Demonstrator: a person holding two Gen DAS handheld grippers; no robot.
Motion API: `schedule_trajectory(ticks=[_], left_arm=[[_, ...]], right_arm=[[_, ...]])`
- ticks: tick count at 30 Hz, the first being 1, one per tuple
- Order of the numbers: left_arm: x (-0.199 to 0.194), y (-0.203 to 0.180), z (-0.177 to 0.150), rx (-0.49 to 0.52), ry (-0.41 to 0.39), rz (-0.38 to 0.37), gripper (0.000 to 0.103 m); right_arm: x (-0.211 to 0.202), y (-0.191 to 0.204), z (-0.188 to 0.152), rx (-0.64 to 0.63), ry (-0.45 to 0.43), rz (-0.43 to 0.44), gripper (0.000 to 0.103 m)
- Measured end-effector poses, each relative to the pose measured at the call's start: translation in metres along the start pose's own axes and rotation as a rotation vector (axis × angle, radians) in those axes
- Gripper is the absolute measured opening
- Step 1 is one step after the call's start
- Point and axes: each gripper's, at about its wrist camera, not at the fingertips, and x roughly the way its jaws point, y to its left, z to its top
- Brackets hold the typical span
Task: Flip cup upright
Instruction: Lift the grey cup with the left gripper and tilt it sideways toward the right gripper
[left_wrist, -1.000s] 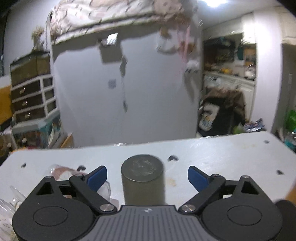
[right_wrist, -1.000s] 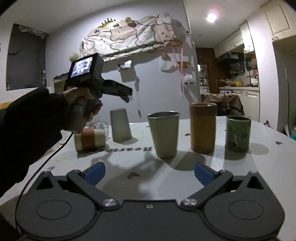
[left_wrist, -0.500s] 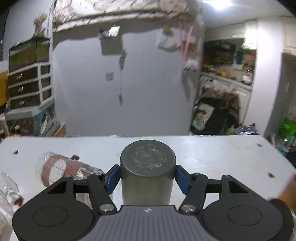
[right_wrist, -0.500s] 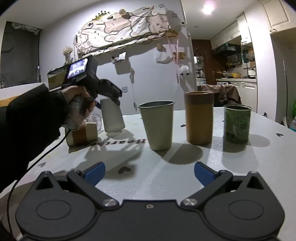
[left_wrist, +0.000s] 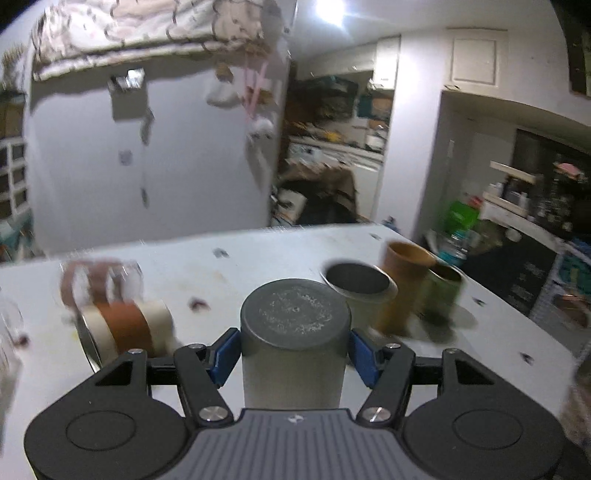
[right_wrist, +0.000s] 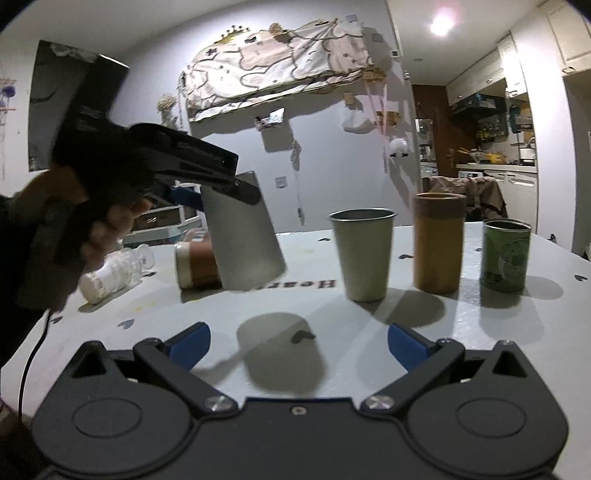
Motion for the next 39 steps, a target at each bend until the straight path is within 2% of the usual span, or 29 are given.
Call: schedule_trajectory(ticks=[3,6,10,14,21,26,29,30,34,39], left_arm=[[-0.013,-0.007,-0.012,-0.013,0.021,-0.050,0.064],[-0.030,-0.010,-0.020,-0.010,0.001,-0.094,0.064],[-0.045,-0.007,-0.024,-0.029,-0.016,-0.145,0.064],[-0.055,0.000,-0.038,-0.044,0.000,-0.156,0.064],[-0.060,0.007,-0.076,-0.077,0.034,-0.100,0.064],[-0.068,-0.007,-0.105,-0.010,0.021,0.013,0.064],[-0.064,-0.012,-0.124,-0.019,0.087,0.005,0.064],[-0.063,-0.011,-0.130,-0.024,0.079,0.004,0.064],[-0.064,-0.014,-0.134,-0.011,0.057,0.034,0.064],[-0.063,-0.020,-0.141,-0.001,0.047,0.044,0.064]], right_arm=[[0.002,0.012,-0.001,-0.023,0.017,0.010,0.103],[0.007,0.021,0.000,-0.035,0.025,0.024,0.103],[0.019,0.026,0.002,-0.039,0.029,0.000,0.103],[0.026,0.015,0.005,0.003,0.026,-0.044,0.103],[0.030,-0.004,-0.003,0.039,0.064,-0.113,0.103],[0.023,-0.012,-0.006,0.066,0.079,-0.145,0.103],[0.016,-0.015,-0.003,0.081,0.086,-0.150,0.103],[0.015,-0.015,-0.001,0.085,0.089,-0.149,0.103],[0.013,-0.015,0.011,0.140,0.130,-0.088,0.103],[0.039,-0.024,0.029,0.348,0.292,0.084,0.103]])
